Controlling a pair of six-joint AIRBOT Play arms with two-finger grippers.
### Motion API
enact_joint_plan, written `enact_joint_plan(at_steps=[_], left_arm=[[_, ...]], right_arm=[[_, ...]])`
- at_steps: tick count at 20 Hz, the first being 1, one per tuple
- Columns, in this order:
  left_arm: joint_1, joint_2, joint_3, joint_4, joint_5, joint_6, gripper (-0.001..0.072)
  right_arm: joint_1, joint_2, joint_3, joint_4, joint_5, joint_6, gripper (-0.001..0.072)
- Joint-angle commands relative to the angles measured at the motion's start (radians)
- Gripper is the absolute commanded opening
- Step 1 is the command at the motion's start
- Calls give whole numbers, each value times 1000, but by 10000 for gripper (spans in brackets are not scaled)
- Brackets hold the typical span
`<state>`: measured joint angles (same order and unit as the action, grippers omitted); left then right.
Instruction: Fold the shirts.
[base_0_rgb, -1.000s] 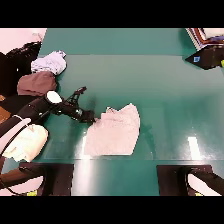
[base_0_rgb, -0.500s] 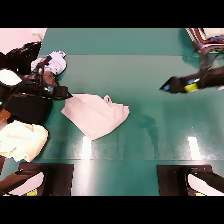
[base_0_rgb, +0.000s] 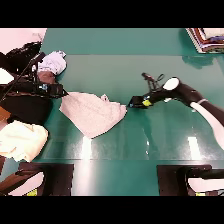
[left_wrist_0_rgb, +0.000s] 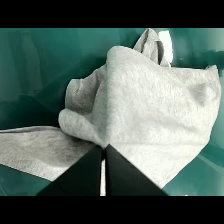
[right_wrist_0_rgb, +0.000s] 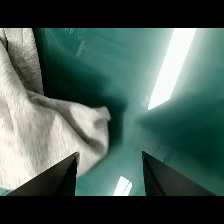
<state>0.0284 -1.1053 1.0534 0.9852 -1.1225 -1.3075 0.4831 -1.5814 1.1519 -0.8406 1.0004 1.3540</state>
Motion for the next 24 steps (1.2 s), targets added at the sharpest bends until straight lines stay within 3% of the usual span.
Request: enact_joint_plan(at_steps=[1,3,5,6,9,12,17,24], left_arm=[[1,1,1,3,-2,-1,23],[1,1,1,3,-4,-1,23],[1,1,1,3,-8,-1,23],[1,1,1,3,-10,-1,23],[2,18,26,16,-12,-3,22],[2,103,160,29,-12,-5,22],[1,264,439,-17,-16,-5,22],[1,340,628,-333,-79,-2,22]], right_arm=[[67,-123,108,7,25,-1,446],[69,-157,150,7,39,-1,423],[68,-165,169,-6,37,-2,115],[66,-164,182,-31,35,-2,13],[53,-120,257,-180,70,0,12],[-7,40,386,-316,123,21,11],[-124,354,604,-349,131,26,11],[-128,634,726,-420,163,28,11]])
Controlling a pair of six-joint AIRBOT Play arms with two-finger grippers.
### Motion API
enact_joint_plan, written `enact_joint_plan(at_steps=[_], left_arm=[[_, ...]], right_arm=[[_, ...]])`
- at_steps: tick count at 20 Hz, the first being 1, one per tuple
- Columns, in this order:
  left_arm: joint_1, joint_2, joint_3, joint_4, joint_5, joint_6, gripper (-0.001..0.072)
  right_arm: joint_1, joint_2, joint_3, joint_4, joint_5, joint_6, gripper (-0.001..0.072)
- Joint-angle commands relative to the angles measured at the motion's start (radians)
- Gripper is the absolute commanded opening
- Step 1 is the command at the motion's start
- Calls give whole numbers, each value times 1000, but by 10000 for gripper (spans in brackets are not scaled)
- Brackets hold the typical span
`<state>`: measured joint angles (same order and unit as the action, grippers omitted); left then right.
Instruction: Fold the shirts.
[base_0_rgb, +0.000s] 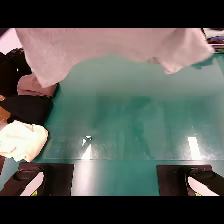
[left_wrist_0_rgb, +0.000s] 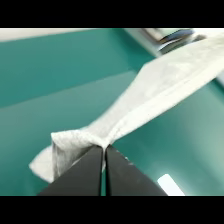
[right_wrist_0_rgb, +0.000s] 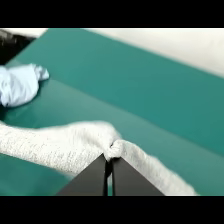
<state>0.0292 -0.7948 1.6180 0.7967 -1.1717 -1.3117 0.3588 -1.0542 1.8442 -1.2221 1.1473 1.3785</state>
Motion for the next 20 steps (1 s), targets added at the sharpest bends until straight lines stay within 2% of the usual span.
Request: enact_joint_plan(at_steps=[1,4,6,8,10,12,15,17,20], left_arm=[[0,40,67,-176,-47,2,22],[0,51,66,-176,-166,-47,22],[0,50,33,-89,-266,-79,22],[0,50,-69,26,-312,-125,22],[0,50,-247,86,-307,-129,22],[0,45,-485,93,-223,-120,22],[0,-27,-779,100,43,-66,22],[0,-148,-834,101,233,-40,22],[0,-372,-748,97,362,13,23]], right_arm=[[-3,135,34,-58,33,14,11],[-3,175,32,-119,135,90,11],[-3,171,-8,-135,212,133,11],[-3,131,-89,-134,292,171,11],[-3,56,-186,-131,360,189,12],[-3,-39,-301,-133,355,188,12],[-3,-198,-429,-132,191,179,13],[-4,-308,-454,-134,39,167,13],[-21,-451,-389,-132,-120,166,13]])
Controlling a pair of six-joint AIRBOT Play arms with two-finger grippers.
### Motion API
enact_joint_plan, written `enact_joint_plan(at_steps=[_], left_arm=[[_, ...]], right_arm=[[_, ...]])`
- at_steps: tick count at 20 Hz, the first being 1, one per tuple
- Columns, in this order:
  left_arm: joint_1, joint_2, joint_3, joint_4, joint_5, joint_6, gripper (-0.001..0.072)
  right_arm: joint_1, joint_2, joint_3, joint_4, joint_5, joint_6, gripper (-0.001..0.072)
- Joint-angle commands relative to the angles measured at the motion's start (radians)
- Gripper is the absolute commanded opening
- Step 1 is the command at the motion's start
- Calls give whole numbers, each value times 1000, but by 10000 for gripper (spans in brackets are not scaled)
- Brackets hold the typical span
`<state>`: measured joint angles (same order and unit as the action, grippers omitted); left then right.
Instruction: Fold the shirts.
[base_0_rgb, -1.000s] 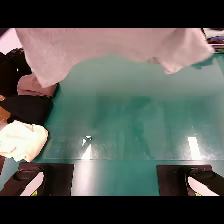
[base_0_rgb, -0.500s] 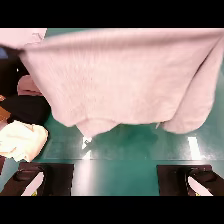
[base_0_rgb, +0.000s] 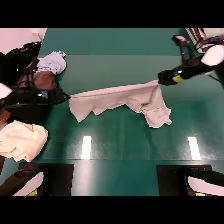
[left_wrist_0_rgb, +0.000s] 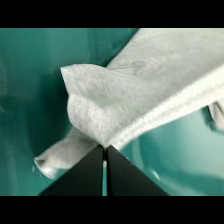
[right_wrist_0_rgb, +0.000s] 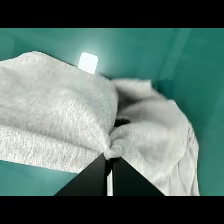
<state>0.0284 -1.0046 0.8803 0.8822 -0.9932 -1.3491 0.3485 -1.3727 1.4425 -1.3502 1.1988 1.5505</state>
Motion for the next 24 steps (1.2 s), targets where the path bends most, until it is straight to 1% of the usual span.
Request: enact_joint_plan(at_steps=[1,3,5,6,7,8,9,12,14,16,18,20,21,24], left_arm=[[1,-236,40,11,181,52,23],[1,-353,138,-2,164,71,23],[1,-425,216,-5,164,75,24],[1,-441,245,-4,165,75,115],[1,-446,263,-4,169,75,381],[2,-446,280,3,168,75,523],[2,-446,297,12,155,74,501],[34,-446,336,14,31,73,500],[45,-448,336,20,-29,75,500],[24,-454,336,19,-16,75,500],[-26,-462,340,5,55,92,500],[-82,-504,374,-30,126,101,500],[-102,-541,410,-57,133,101,500],[-130,-710,579,-148,89,89,500]], right_arm=[[-15,-175,57,-3,-193,-6,14],[-28,-252,147,-3,-201,-5,14],[-40,-315,228,-2,-185,-5,16],[-47,-340,267,-3,-170,-5,86],[-51,-362,305,6,-160,-5,335],[-64,-376,339,14,-143,-5,419],[-73,-382,372,30,-127,-5,418],[-111,-359,425,50,-44,-13,409],[-132,-327,425,50,36,-42,409],[-139,-299,414,49,155,-77,409],[-138,-254,346,50,207,-94,409],[-138,-190,238,50,217,-95,409],[-138,-153,181,50,215,-95,409],[-138,-31,13,49,208,-95,409]])
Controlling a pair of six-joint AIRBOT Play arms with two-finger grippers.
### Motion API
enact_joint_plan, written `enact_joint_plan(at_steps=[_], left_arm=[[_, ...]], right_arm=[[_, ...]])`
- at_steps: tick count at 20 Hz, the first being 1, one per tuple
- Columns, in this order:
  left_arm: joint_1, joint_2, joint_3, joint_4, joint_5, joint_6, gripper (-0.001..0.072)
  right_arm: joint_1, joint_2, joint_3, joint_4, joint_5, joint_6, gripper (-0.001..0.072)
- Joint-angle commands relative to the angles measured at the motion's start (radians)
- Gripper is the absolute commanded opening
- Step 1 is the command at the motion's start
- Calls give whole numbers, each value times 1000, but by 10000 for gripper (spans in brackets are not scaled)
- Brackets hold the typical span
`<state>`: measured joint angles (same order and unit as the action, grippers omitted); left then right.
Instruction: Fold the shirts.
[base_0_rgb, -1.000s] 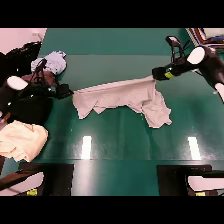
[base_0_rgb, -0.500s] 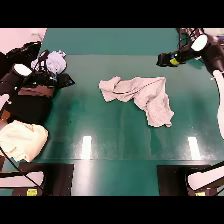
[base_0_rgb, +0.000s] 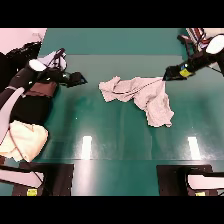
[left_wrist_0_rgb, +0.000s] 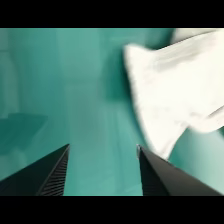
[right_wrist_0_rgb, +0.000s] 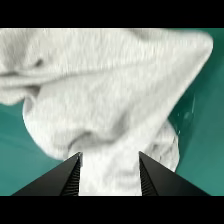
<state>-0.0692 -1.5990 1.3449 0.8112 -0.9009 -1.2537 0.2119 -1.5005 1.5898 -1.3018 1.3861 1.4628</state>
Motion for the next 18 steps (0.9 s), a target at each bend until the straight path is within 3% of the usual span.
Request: enact_joint_plan(at_steps=[1,5,13,15,18], left_arm=[[-35,-173,167,-109,-30,-23,499],[-51,-360,303,-232,-114,-33,499],[-88,-407,343,-274,-25,-30,490],[-88,-407,362,-273,-27,-20,54],[-83,-401,365,-270,-46,-13,22]], right_arm=[[-2,134,-179,1,19,-7,409],[-2,277,-331,0,-39,-5,409],[-2,378,-420,0,-101,22,409],[-2,377,-420,0,-102,22,409],[-2,378,-420,0,-100,22,409]])
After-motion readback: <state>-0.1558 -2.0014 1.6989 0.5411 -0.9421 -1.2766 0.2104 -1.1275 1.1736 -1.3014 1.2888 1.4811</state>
